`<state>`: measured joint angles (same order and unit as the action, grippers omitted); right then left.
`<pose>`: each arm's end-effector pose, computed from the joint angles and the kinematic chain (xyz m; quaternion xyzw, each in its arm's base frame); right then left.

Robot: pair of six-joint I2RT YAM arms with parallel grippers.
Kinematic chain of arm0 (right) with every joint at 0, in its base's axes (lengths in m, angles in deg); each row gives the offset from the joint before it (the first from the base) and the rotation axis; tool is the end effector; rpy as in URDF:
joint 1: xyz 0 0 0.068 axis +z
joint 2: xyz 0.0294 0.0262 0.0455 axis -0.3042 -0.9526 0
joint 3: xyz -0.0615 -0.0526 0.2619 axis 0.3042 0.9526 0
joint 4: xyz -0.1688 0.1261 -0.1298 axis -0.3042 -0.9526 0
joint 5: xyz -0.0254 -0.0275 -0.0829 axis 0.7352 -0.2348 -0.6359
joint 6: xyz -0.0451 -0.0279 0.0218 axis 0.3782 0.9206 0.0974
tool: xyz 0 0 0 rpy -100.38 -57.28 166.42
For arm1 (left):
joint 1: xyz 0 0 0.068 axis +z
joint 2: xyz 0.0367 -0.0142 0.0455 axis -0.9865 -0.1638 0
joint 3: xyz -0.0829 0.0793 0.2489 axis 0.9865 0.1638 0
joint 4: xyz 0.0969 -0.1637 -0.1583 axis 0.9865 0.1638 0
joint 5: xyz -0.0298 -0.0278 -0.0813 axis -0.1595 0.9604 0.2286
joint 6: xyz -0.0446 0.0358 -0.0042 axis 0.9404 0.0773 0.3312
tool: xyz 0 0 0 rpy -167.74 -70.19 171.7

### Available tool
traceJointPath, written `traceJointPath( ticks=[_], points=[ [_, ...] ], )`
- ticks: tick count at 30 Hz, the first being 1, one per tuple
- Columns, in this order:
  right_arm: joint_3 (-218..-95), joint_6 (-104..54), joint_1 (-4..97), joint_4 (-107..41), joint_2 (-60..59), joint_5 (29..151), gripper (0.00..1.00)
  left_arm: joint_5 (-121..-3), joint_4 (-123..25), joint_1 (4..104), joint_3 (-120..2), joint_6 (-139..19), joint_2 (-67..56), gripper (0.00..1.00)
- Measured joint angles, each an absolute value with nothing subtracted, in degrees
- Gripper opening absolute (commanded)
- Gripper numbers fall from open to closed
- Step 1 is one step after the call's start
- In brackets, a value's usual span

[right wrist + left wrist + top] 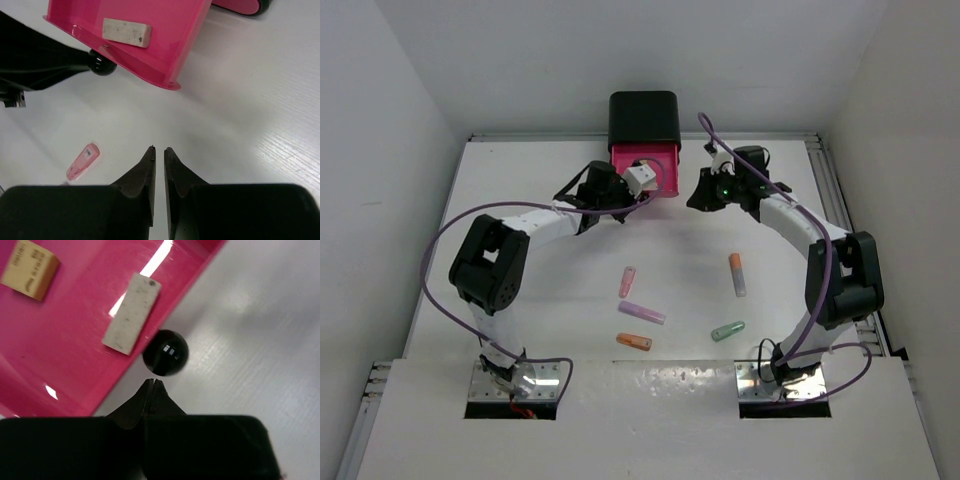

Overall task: Sort the stationery into containers
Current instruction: Close the drawer in the storage box.

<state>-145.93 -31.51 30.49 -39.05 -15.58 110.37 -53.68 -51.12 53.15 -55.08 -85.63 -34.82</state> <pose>0.3506 0.0987 0.2415 -0.0987 0.8741 0.3056 0.3643 0.3532 -0.1962 0.2236 0.3710 0.7844 -0.1802 0.4632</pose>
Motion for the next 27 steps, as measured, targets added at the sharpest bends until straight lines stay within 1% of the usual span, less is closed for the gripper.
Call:
traceJointPath(
  ticks=[6,27],
  points=[
    [-144.5,-31.5,30.1,-38.6,-15.6,110.3,0.11,-57.4,-52.5,53.1,-58.8,-85.1,-37.2,0.0],
    [-143.8,-31.5,29.8,-38.5,-15.6,110.3,0.11,-61.3,-55.3,55.2,-77.5,-84.4,-50.0,0.0]
  ],
)
